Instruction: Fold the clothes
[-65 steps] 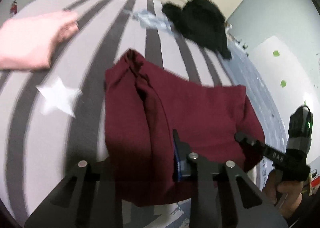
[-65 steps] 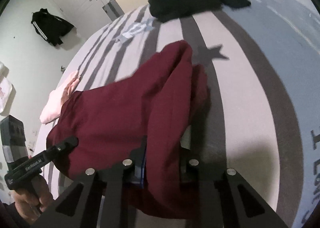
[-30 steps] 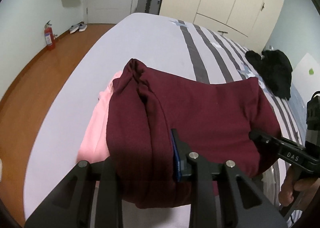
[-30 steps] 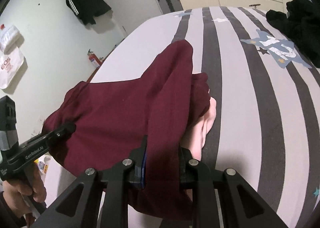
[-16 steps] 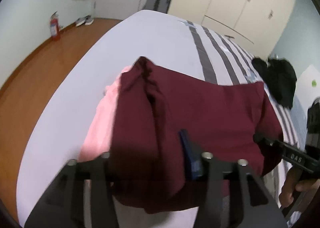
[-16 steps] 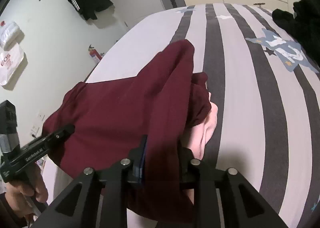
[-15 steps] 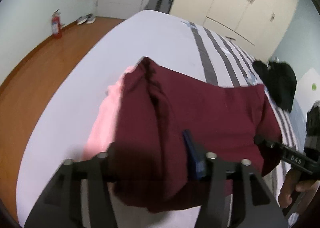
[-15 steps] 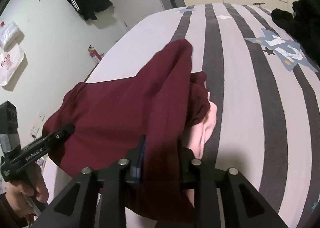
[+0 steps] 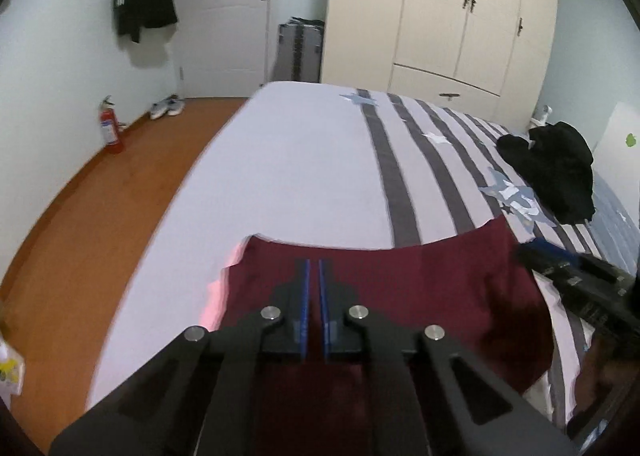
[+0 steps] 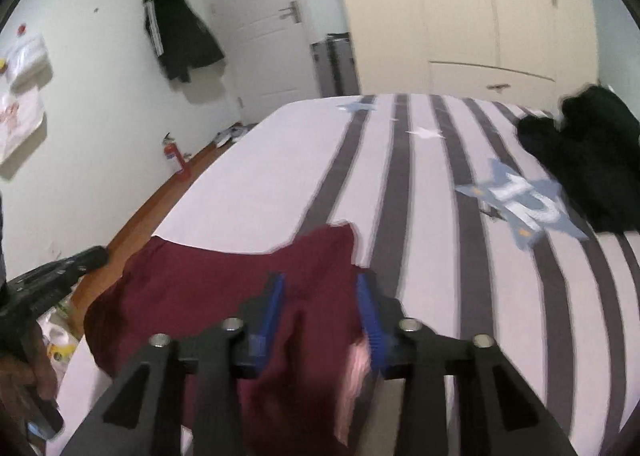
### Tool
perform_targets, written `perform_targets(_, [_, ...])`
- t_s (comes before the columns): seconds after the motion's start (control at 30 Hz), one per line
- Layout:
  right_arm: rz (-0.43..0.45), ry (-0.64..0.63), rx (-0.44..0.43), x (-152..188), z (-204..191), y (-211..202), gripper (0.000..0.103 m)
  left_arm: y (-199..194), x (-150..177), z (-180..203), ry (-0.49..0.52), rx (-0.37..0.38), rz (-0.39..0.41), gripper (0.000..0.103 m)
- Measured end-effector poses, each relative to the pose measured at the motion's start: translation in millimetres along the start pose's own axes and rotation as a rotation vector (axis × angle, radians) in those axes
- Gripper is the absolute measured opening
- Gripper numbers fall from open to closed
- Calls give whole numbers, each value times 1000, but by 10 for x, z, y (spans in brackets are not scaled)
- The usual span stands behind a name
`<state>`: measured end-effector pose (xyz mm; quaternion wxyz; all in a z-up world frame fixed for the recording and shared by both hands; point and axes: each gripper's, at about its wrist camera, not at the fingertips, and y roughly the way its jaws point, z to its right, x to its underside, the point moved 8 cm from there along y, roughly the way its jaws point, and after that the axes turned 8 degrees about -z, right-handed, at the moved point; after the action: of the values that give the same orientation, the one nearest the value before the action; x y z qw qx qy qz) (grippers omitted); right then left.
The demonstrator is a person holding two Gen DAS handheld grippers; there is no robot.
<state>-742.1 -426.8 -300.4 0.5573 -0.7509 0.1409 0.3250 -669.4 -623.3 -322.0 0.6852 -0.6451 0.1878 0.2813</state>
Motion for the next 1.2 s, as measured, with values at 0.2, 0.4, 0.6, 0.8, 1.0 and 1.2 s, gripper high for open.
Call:
perform_targets(0.2, [-57,-14,89,69,-10,578,23,514,163,-167,20,-72,-72,2])
perform_targets(0.4, [-100,32,63,195,297,826,13,609,253,-264,21,-23,-70,2])
perform_targets(0.6, [-97,58,31,144,391,756,12,451,122,-550,-95,-15,-32,2])
perform_targets(0.8, [-87,143,67,84,725,625,20,231,-12,-868,-118,-76,-9,2])
perform_targets(1.0, [-18,9,1,108,464,162,21,-237,77,-477,-69,30,41,2])
perform_targets(1.2, [-64,-40,-45,565,96,108,21,-58,449,-253,-24,54,-49,2])
